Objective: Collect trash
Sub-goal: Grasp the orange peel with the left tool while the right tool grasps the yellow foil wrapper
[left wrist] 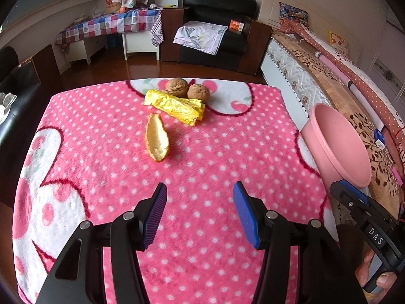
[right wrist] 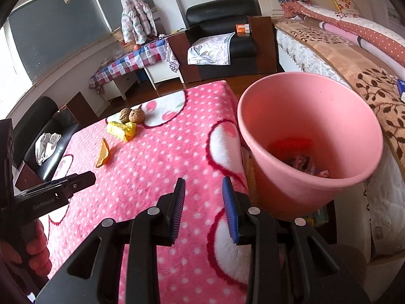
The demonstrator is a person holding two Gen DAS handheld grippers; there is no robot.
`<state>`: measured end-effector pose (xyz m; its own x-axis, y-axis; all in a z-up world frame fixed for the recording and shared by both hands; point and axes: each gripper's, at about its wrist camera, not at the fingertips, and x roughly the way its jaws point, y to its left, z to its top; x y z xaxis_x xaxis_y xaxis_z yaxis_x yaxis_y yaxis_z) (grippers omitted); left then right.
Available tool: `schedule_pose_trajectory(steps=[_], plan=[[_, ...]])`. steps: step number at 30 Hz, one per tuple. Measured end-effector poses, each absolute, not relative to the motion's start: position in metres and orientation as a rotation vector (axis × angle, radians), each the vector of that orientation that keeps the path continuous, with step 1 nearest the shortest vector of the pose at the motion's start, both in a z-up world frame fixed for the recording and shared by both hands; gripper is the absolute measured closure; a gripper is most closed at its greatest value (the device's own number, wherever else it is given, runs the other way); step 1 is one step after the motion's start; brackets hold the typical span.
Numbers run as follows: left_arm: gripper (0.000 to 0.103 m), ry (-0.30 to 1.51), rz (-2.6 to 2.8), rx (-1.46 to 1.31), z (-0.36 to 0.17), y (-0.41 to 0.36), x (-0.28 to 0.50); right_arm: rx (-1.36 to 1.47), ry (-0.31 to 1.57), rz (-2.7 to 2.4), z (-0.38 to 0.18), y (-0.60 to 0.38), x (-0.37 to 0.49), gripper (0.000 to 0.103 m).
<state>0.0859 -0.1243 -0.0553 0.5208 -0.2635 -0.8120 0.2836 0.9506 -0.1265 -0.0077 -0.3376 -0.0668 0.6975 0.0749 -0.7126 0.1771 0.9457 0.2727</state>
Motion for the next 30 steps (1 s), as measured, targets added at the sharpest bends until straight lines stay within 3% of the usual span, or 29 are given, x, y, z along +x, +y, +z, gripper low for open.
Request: schedule_pose_trajectory(steps=[30], plan=[[0.049, 0.976, -0.223, -0.106, -0.069, -0.057, 0.108, 0.331, 0.809, 0.022, -0.073, -0.311, 0.019, 0.072]])
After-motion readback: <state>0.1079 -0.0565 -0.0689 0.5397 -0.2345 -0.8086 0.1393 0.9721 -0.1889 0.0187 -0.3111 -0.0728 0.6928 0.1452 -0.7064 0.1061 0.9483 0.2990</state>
